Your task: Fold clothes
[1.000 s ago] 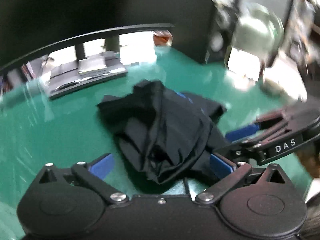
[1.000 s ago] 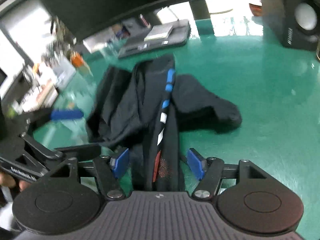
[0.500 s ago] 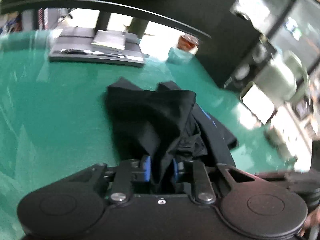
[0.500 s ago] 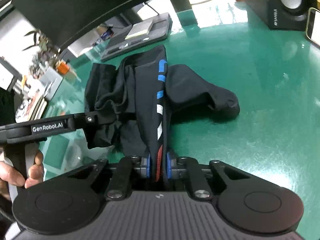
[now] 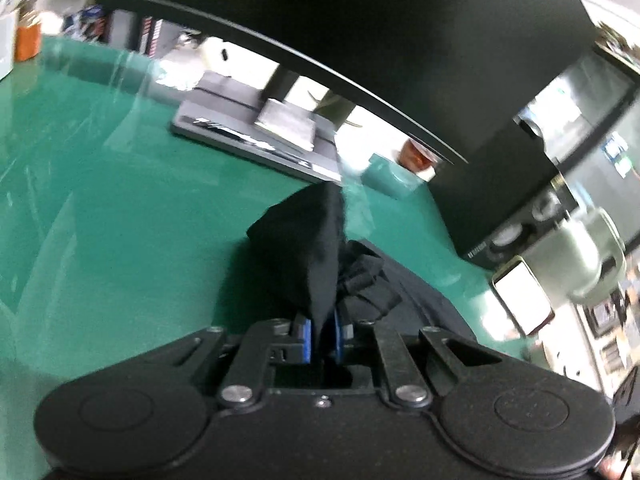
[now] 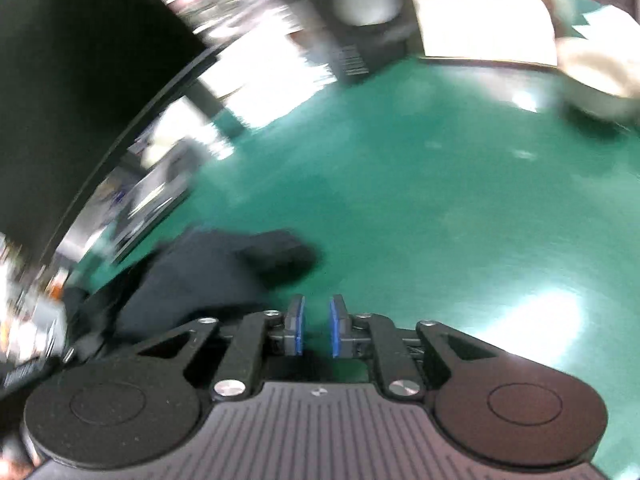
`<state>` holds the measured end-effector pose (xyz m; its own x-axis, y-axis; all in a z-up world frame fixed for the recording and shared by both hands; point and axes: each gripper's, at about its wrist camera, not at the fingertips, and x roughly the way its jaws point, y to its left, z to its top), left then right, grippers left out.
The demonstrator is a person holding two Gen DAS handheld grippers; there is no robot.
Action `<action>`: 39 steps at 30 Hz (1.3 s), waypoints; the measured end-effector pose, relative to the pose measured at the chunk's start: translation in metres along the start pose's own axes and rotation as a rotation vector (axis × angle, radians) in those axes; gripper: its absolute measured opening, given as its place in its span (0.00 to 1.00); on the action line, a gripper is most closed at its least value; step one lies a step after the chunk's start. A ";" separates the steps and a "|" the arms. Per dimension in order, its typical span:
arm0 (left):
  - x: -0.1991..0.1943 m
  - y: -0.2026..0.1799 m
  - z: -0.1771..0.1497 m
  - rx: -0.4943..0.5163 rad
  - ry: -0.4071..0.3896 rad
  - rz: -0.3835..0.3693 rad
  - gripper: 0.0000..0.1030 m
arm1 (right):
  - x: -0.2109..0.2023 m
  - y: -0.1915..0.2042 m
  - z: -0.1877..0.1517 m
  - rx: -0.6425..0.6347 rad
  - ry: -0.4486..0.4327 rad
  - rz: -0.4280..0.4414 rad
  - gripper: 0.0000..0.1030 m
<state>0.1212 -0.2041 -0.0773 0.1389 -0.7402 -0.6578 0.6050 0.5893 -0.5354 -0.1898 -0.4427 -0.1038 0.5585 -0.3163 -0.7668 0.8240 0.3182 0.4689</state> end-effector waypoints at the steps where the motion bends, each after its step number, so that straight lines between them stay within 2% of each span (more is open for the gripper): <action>1: -0.001 0.003 -0.001 -0.006 0.002 0.007 0.11 | 0.000 -0.011 0.000 0.050 0.006 -0.030 0.11; 2: 0.000 0.004 -0.001 -0.007 0.009 0.006 0.12 | 0.001 -0.021 0.000 0.092 0.019 -0.047 0.07; 3: 0.001 0.006 -0.003 -0.011 0.030 -0.002 0.14 | 0.001 -0.027 -0.002 0.116 0.029 -0.039 0.07; 4: 0.001 0.008 -0.004 -0.014 0.038 -0.012 0.24 | 0.000 -0.031 -0.004 0.133 0.037 -0.022 0.10; 5: 0.000 0.009 -0.005 -0.015 0.040 -0.020 0.32 | -0.001 -0.032 -0.005 0.131 0.041 -0.015 0.17; 6: -0.003 0.009 -0.006 -0.011 0.038 -0.034 0.47 | -0.002 -0.029 -0.006 0.115 0.041 0.006 0.20; 7: -0.006 0.009 -0.007 0.002 0.030 -0.040 0.65 | -0.004 -0.024 -0.008 0.080 0.039 0.046 0.35; 8: -0.007 0.008 -0.007 0.013 0.027 -0.042 0.74 | -0.005 -0.019 -0.010 0.045 0.037 0.086 0.55; 9: -0.008 0.006 -0.007 0.037 0.023 -0.046 0.86 | -0.006 -0.012 -0.012 0.006 0.036 0.118 0.64; 10: -0.009 0.005 -0.008 0.060 0.020 -0.050 0.92 | -0.006 -0.005 -0.014 -0.040 0.036 0.139 0.76; 12: -0.007 0.001 -0.009 0.095 0.031 -0.057 0.93 | -0.005 0.010 -0.018 -0.133 0.036 0.181 0.81; 17: 0.014 -0.014 -0.015 0.154 0.088 -0.047 0.96 | 0.018 0.057 -0.033 -0.414 0.087 0.197 0.79; 18: 0.018 -0.016 -0.017 0.161 0.089 -0.037 0.95 | 0.020 0.061 -0.035 -0.435 0.093 0.194 0.74; 20: 0.023 -0.020 -0.020 0.172 0.089 -0.025 0.70 | 0.027 0.072 -0.043 -0.503 0.118 0.185 0.43; 21: 0.028 -0.023 -0.021 0.187 0.097 -0.004 0.29 | 0.028 0.074 -0.043 -0.503 0.127 0.186 0.22; 22: 0.031 -0.023 -0.021 0.190 0.120 0.006 0.10 | 0.028 0.074 -0.044 -0.495 0.140 0.189 0.17; 23: 0.031 -0.021 -0.021 0.181 0.129 -0.001 0.10 | 0.028 0.074 -0.045 -0.487 0.153 0.192 0.17; 26: 0.016 -0.014 -0.016 0.122 0.068 -0.051 0.10 | 0.021 0.065 -0.040 -0.404 0.158 0.231 0.14; 28: -0.005 -0.011 -0.006 0.096 -0.005 -0.080 0.09 | 0.010 0.058 -0.032 -0.333 0.129 0.256 0.13; 30: -0.018 -0.008 0.003 0.073 -0.046 -0.102 0.06 | -0.003 0.045 -0.021 -0.219 0.082 0.278 0.13; 32: -0.028 -0.005 0.011 0.041 -0.080 -0.109 0.06 | -0.009 0.034 -0.013 -0.133 0.051 0.269 0.09; 35: -0.041 -0.003 0.021 0.005 -0.122 -0.156 0.06 | -0.014 0.019 -0.009 -0.024 0.026 0.257 0.09; 38: -0.046 -0.016 0.019 0.092 -0.108 -0.166 0.07 | -0.026 0.013 -0.008 0.011 0.025 0.337 0.09; 39: -0.046 -0.018 0.017 0.107 -0.099 -0.177 0.07 | -0.030 0.019 -0.011 -0.069 0.027 0.353 0.09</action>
<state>0.1169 -0.1860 -0.0283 0.0967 -0.8602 -0.5007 0.7055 0.4141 -0.5752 -0.1917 -0.4177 -0.0768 0.8040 -0.1529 -0.5746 0.5719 0.4635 0.6769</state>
